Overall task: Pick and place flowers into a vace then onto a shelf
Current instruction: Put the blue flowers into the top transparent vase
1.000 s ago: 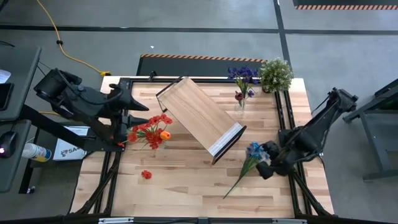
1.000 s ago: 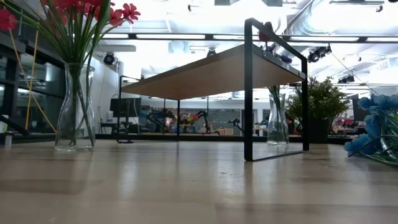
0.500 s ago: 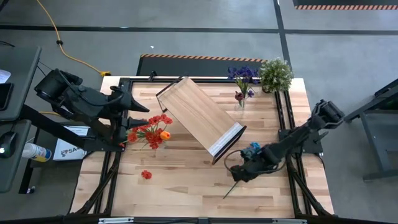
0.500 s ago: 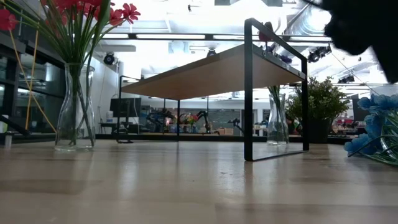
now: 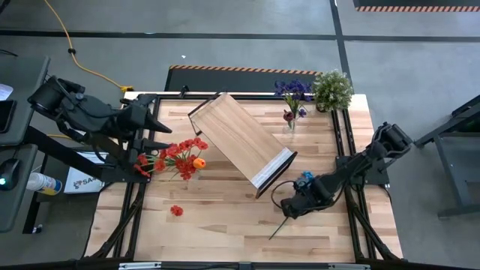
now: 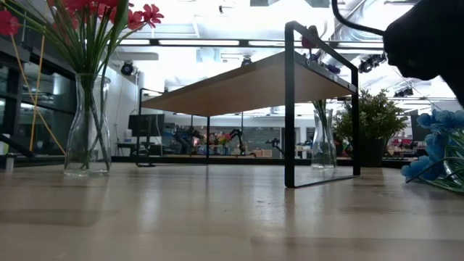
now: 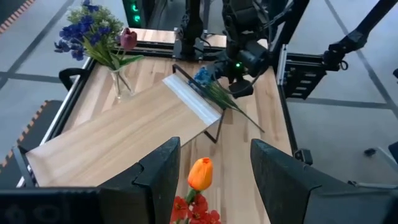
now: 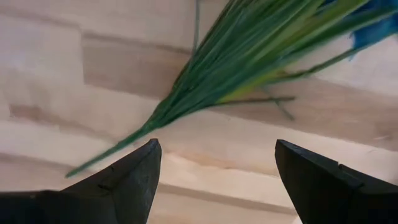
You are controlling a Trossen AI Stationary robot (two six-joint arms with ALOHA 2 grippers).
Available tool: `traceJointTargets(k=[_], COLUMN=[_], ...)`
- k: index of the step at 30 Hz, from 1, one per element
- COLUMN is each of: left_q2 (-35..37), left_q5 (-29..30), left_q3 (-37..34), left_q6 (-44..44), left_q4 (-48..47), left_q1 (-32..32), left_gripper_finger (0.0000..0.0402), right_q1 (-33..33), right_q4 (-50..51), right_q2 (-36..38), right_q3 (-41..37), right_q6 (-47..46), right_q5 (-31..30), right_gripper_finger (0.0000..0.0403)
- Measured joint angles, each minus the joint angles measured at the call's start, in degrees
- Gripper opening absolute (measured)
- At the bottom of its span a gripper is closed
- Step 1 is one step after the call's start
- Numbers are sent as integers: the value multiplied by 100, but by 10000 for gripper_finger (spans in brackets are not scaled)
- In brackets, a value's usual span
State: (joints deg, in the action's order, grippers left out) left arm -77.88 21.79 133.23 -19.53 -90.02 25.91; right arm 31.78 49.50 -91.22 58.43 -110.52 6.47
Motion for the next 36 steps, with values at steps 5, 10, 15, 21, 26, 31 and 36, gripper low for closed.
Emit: traceJointTargets(k=[5, 10, 15, 21, 26, 31, 36], left_q2=[44, 56, 56, 56, 56, 56, 56], left_q5=[-32, -43, -43, -40, -40, -40, -40], left_q3=[0, 0, 0, 0, 0, 0, 0], left_q6=[20, 22, 148, 278, 278, 280, 278], left_q4=[0, 0, 0, 0, 0, 0, 0], left_q1=[-2, -1, -2, 0, 0, 0, -2], left_gripper_finger=[230, 230, 230, 230, 230, 230, 230], right_q1=[-121, -230, -292, -325, -311, -314, -324], right_q4=[24, 13, 105, 2, -299, -519, -558], right_q2=[0, 0, -1, -373, -832, -1237, -1368], right_q3=[0, 0, 0, -2, -2, 8, 17], right_q6=[-4, -4, -24, -106, -153, -179, -300], right_q5=[-16, -99, -117, 65, 263, 470, 687], right_gripper_finger=[303, 303, 303, 303, 303, 303, 303])
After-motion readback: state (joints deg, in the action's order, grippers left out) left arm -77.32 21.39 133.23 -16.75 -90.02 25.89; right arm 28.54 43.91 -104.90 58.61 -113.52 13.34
